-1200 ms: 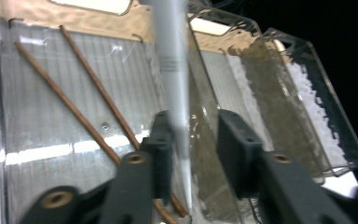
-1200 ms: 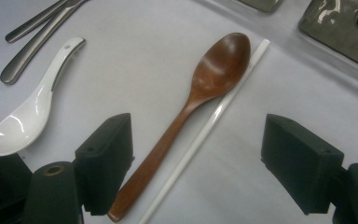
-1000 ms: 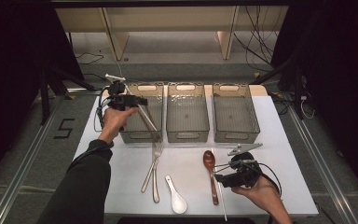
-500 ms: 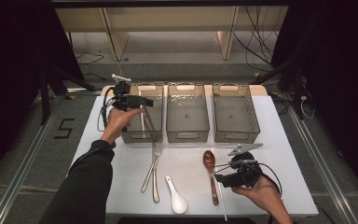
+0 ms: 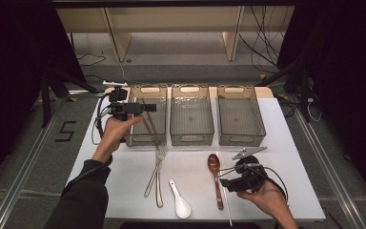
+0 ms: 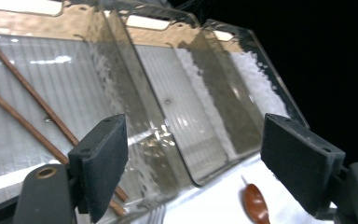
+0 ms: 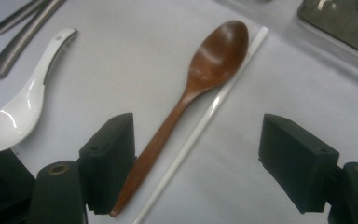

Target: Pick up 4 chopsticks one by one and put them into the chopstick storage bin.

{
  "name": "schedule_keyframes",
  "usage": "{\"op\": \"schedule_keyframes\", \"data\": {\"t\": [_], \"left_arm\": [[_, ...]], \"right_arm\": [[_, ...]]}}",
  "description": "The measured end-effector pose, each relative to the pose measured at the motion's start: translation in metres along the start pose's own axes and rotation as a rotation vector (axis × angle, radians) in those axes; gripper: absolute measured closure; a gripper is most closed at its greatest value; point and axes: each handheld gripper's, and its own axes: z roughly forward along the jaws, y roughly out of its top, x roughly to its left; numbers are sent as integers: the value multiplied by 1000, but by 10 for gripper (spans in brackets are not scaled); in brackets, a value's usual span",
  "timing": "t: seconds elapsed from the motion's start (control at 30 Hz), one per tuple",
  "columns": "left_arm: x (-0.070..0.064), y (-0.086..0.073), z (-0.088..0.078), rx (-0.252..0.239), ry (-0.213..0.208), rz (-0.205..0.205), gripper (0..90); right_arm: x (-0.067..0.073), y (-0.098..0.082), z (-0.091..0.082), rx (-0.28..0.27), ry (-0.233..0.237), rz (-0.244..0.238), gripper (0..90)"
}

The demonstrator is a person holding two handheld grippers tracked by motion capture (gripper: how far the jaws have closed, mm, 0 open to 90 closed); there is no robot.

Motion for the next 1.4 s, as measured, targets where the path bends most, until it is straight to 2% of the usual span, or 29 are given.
{"op": "schedule_keyframes", "data": {"t": [0.13, 0.3, 0.53, 0.8, 1.03, 1.17, 1.4], "left_arm": [[-8, -15, -13, -20, -22, 17, 224], [-13, -38, -23, -22, -20, 42, 217], [-10, -69, -31, -29, -45, 40, 214], [-6, -92, -36, -36, -72, 33, 205], [-4, -103, -33, -16, -68, 39, 202], [-4, -107, -33, -11, -57, 46, 202], [-3, -112, -33, 2, -48, 47, 202]], "right_arm": [[0, -1, 3, 26, -17, 5, 300], [2, -1, 7, 58, -46, 12, 316], [6, -3, 16, 99, -75, 15, 347], [12, -3, 29, 146, -108, -8, 379], [13, -4, 35, 176, -134, -18, 416], [14, -5, 38, 193, -124, -28, 436], [17, -6, 44, 228, -139, -42, 454]]}}
